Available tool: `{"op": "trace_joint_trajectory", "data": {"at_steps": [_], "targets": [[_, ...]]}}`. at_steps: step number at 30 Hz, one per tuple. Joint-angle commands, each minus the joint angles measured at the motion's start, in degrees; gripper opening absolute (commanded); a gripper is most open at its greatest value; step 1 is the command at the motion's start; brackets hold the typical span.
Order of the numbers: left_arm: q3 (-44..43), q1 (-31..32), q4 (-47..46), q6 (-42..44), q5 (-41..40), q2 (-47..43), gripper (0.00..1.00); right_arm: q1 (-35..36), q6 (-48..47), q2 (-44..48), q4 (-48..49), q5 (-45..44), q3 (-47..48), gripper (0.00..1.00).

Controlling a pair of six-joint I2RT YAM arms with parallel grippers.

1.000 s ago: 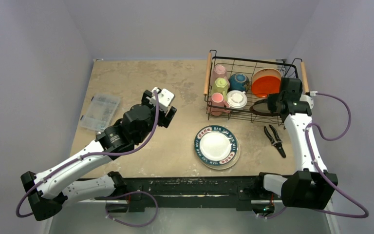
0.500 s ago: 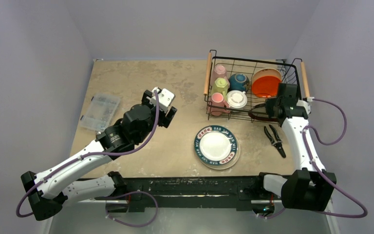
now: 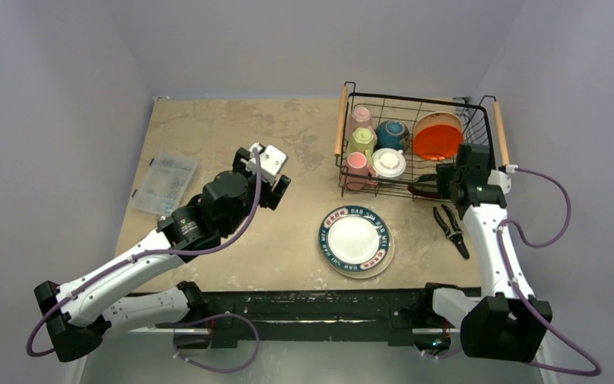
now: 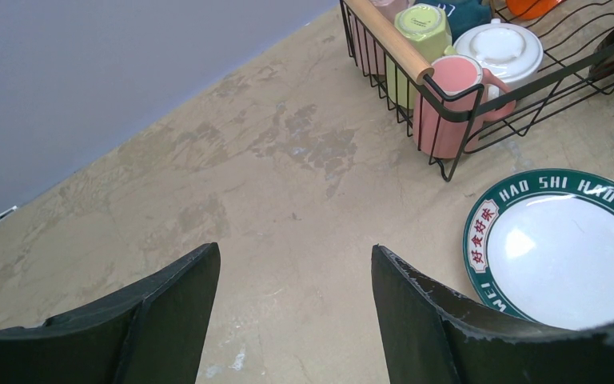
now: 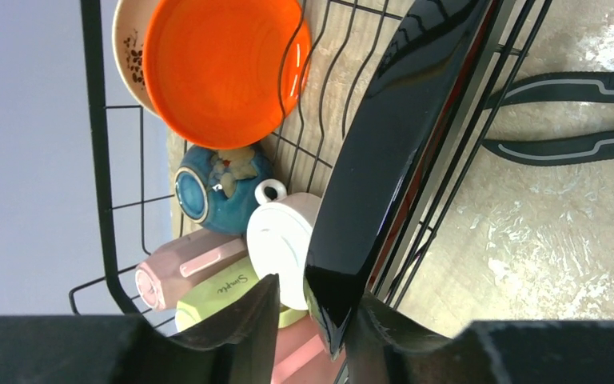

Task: Load the mixed dishes into the dish rack
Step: Insert the plate into the dish rack, then pick up the plate from the corner of the board.

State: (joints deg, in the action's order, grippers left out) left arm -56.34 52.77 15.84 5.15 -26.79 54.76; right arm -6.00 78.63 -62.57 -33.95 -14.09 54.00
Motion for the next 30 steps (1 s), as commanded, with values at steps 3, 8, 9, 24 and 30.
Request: {"op": "trace_joint_trajectory", "data": {"at_steps": [3,8,9,24,30], "targets": [[0.1,-0.3,-1.7,-0.2,0.4,0.0,0.68,0.3,-2.4,2.7,-0.8,-1.5,1.9,0.40],[0.1,-0.3,-1.7,-0.2,0.4,0.1,0.68,0.3,-5.4,4.1,-4.1,-0.3,3.8,0.53],[0.1,-0.3,-1.7,-0.2,0.4,0.1,0.68,0.3,-6.4,4.3,-5.0,0.2,4.2,0.56],[-1.6,-2.4,-1.7,-0.2,0.4,0.3,0.68,4.8,-44.9,14.8,-6.2,25.7,12.0,0.99],[-2.1,-2.8,-1.7,-0.2,0.4,0.1,0.68,39.3,-42.5,7.5,-7.4,11.8,13.7,0.99]]}}
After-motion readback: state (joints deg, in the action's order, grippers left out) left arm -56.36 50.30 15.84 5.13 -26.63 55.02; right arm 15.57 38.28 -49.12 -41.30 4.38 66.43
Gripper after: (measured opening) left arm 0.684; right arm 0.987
